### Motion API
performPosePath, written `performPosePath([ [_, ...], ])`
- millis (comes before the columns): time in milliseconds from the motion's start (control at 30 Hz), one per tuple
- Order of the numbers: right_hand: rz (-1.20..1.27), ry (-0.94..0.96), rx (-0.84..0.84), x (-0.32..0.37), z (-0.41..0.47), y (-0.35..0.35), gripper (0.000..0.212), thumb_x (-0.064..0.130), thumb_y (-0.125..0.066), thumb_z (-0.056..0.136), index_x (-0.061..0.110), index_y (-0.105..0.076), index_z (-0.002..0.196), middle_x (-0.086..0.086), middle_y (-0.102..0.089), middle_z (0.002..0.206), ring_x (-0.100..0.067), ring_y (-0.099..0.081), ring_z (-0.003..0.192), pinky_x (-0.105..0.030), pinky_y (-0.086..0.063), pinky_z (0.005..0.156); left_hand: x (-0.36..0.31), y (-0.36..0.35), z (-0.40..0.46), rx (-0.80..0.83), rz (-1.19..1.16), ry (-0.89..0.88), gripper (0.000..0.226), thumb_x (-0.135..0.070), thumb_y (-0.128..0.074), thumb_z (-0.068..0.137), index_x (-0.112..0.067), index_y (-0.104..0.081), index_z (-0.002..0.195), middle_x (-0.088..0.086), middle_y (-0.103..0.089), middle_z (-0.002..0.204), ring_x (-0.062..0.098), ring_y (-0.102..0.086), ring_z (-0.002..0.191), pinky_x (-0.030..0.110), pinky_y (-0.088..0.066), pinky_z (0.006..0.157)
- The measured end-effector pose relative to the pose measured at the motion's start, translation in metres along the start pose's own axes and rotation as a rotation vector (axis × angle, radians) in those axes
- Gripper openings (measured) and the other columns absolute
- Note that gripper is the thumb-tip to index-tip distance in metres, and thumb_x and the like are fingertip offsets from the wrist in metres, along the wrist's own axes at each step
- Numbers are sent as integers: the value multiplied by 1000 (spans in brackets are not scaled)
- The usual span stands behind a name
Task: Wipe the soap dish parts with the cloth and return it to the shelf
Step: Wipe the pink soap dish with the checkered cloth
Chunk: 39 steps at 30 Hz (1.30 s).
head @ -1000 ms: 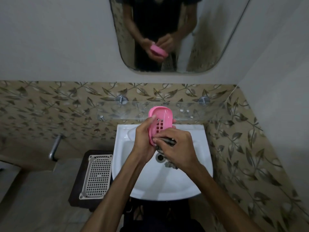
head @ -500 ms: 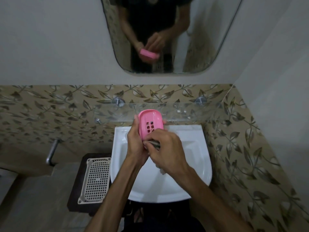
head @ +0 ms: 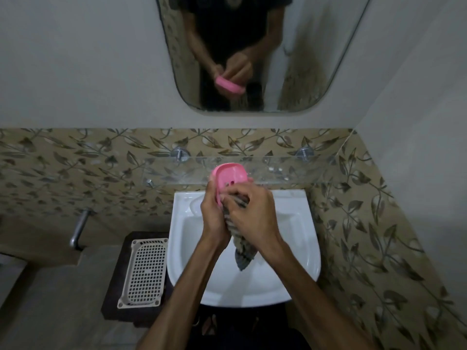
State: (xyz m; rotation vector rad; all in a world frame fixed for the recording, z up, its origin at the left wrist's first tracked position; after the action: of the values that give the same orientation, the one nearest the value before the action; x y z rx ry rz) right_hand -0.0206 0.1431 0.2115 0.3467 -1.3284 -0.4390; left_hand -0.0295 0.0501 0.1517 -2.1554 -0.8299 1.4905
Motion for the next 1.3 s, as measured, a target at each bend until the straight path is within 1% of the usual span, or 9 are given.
performPosePath([
  [100, 135, -155, 115, -14, -17, -6, 16, 10, -81, 87, 24, -85, 92, 17, -78, 88, 3, -75, 85, -16, -62, 80, -7, 1, 2, 22, 50, -47, 70, -61, -37, 103, -7, -82, 108, 21, -76, 111, 28, -74, 94, 37, -63, 83],
  [200, 505, -435, 19, -24, -8, -8, 11, 6, -79, 89, 15, -85, 86, 0, -83, 85, -18, -81, 84, -35, -66, 85, 5, -5, 0, -13, 41, -58, 63, -52, -39, 106, -15, -87, 86, 9, -81, 89, 19, -78, 82, 28, -63, 70],
  [300, 631, -467, -98, -20, 1, -10, 9, 9, -79, 92, 15, -83, 88, -4, -83, 84, -22, -82, 84, -33, -66, 83, 21, -9, 0, -55, -18, -23, 63, -41, -38, 111, -15, -86, 79, 7, -81, 84, 14, -79, 79, 24, -61, 67],
  [467, 561, -386, 17, -22, -20, -9, 20, 7, -75, 95, 23, -84, 87, 0, -84, 88, -18, -81, 86, -29, -64, 81, 6, -3, 0, -65, 102, -123, 53, -53, -50, 97, -11, -79, 85, 7, -76, 77, 18, -74, 71, 27, -62, 65],
  [633, 649, -491, -112, -21, 4, -6, 16, 9, -79, 92, 23, -82, 85, -2, -83, 83, -18, -82, 82, -28, -64, 77, 27, -7, -7, 8, 0, -9, 55, -46, -41, 102, -22, -87, 85, 5, -82, 91, 12, -79, 86, 22, -60, 70],
  [900, 662, -366, 43, -26, -15, -15, 20, 16, -84, 88, 19, -82, 108, 1, -84, 101, -17, -80, 99, -26, -63, 87, 23, 14, -6, -70, -16, -39, 41, -39, -56, 93, -7, -76, 109, 15, -77, 103, 25, -74, 100, 33, -62, 86],
  [1067, 535, -309, 30, -29, -19, -15, 11, 13, -84, 88, 19, -83, 97, 2, -83, 92, -17, -80, 90, -36, -65, 86, 12, 26, -5, -8, 58, -81, 52, -15, -39, 108, -16, -84, 81, 6, -77, 80, 16, -74, 78, 25, -60, 69],
  [1200, 293, -95, -16, -21, -22, -12, 9, 24, -81, 81, 30, -80, 88, 17, -79, 84, -3, -76, 79, -17, -60, 75, 5, 26, -10, 63, 58, 60, 51, -44, -42, 110, -17, -85, 106, 14, -79, 108, 24, -76, 101, 33, -61, 87],
  [1300, 103, 168, -12, -14, -25, -8, 14, 16, -79, 75, 23, -80, 88, 13, -78, 83, -3, -73, 77, -22, -59, 73, -1, 27, -14, 169, -28, 268, 76, -64, -57, 97, 3, -70, 130, 25, -70, 127, 35, -70, 117, 44, -56, 102],
])
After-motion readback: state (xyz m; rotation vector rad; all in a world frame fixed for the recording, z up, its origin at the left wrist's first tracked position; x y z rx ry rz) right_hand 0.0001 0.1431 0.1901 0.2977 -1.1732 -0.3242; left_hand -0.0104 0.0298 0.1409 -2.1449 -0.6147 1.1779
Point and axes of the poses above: each hand's wrist, its own z-axis towards the middle knuckle, its own y-axis out of the back of the hand, x = y × z, the point moved 4 cm from there along z, towards the middle knuckle
